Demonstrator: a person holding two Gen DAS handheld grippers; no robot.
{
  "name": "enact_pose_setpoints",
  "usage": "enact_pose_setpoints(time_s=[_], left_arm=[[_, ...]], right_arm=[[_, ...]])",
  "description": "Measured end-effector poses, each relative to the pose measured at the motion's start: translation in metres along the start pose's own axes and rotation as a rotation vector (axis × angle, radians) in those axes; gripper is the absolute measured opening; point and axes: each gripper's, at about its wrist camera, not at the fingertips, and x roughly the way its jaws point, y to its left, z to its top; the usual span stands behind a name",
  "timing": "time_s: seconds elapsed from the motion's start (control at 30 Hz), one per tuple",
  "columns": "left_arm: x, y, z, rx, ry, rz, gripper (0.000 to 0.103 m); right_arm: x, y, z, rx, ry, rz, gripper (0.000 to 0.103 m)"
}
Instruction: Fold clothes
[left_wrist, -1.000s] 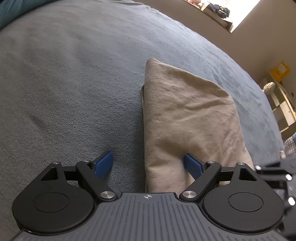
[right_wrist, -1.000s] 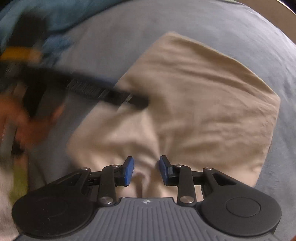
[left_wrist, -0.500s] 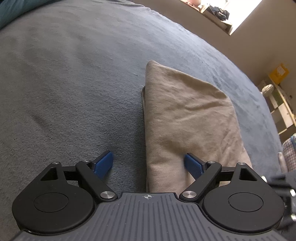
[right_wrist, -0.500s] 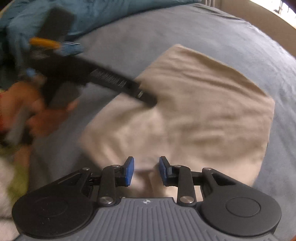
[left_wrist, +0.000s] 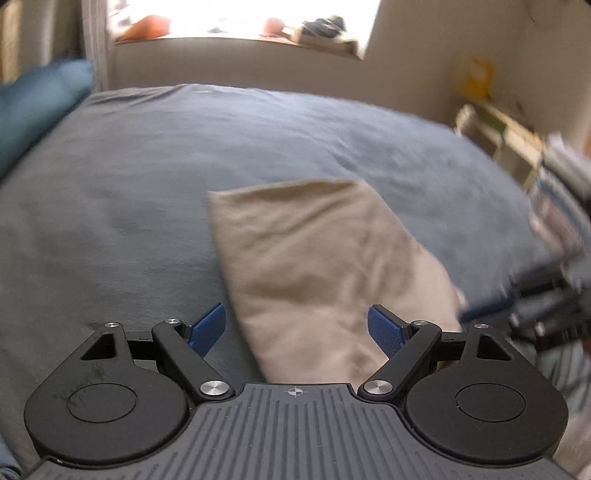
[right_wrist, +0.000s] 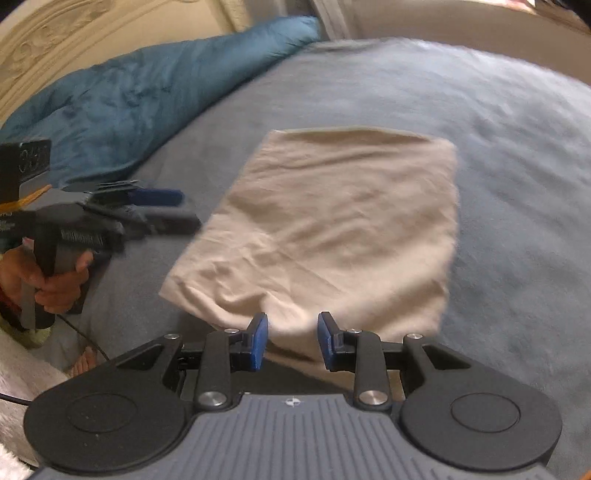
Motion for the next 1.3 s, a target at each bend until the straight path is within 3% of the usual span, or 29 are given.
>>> enact_pose_setpoints(time_s=[0.1,0.23,0.5,0.9,1.17,1.3], left_arm=[[-0.004,-0.018,-0.008,0.095,0.011,-0.004,0.084],[0.0,-0.042,-0.021,0.219,0.042,0.011,0.084],[0.016,-0.069,-0.038,0.427,0.082,0.124,0.083],[-0.004,-0.07,-0.055,0.493,0.043,0.16,0.083],[-0.012,-0.073,-0.055,0.53,-0.002,0.211,0.081],[-0.014,-0.068,-0.05,0.492,-0.012,0.225,0.081]], right_arm=[[0.003,0.011,0.004,-0.076,-0.023,0.016,0.032],[0.019,0.011,0.007,-0.12,0.01,0.021,0.032],[0.031,0.015,0.009,-0.15,0.034,0.03,0.032],[0.012,0.017,0.003,-0.123,-0.018,0.097,0.032],[0.011,0.042,-0.006,-0.278,-0.027,0.073,0.033],[0.017,0.057,-0.008,-0.388,-0.025,0.062,0.033]])
